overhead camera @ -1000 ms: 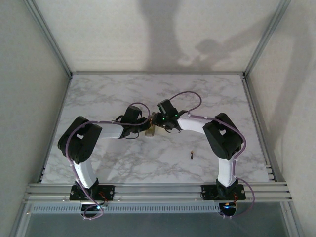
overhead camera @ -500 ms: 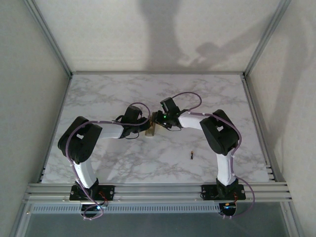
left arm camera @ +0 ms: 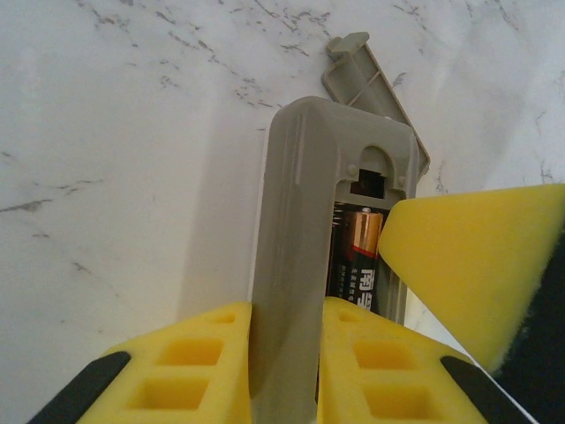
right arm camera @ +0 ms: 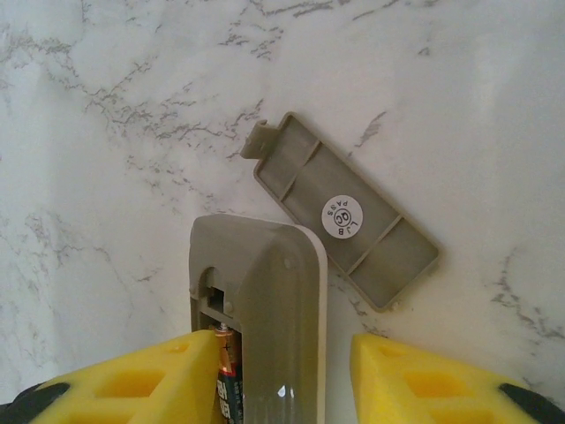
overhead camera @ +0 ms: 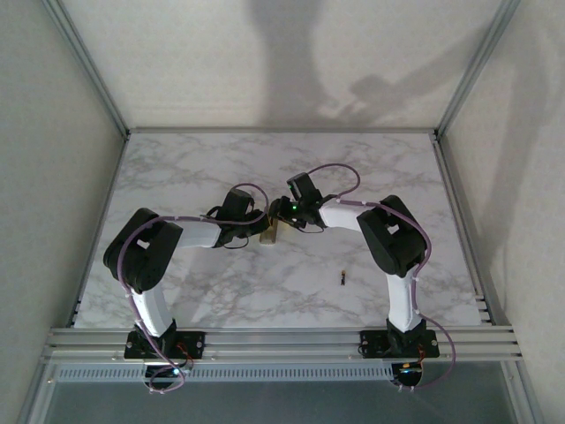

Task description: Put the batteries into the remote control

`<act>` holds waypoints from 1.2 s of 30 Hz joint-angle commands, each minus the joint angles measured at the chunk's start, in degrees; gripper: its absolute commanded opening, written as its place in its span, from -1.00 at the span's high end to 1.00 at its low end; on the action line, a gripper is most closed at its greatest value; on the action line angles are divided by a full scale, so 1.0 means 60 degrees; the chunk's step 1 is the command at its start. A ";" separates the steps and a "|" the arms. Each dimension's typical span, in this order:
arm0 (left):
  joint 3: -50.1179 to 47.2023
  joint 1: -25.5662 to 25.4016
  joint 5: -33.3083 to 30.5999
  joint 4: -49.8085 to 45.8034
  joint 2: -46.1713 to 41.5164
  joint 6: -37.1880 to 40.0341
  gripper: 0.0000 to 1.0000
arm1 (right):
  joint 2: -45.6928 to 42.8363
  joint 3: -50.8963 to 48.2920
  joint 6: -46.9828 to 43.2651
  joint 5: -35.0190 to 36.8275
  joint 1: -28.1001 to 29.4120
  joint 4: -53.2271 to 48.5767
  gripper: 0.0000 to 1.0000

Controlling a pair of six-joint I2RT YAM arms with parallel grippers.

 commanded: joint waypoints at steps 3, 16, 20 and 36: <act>-0.0194 -0.0056 -0.0588 -0.1013 0.0636 0.0233 0.61 | 0.0259 0.0298 0.0020 -0.0363 -0.0104 0.0051 0.08; -0.0208 -0.0056 -0.0599 -0.0989 0.0637 0.0211 0.61 | 0.0764 0.0582 -0.0233 -0.0458 -0.0191 -0.0676 0.20; -0.0201 -0.0055 -0.0628 -0.0993 0.0649 0.0203 0.61 | 0.0730 0.0617 -0.0494 -0.0191 -0.0192 -0.1292 0.30; -0.0121 -0.0056 -0.0672 -0.1118 0.0680 0.0188 0.61 | 0.0095 0.0443 -0.0819 0.0160 -0.0180 -0.1562 0.32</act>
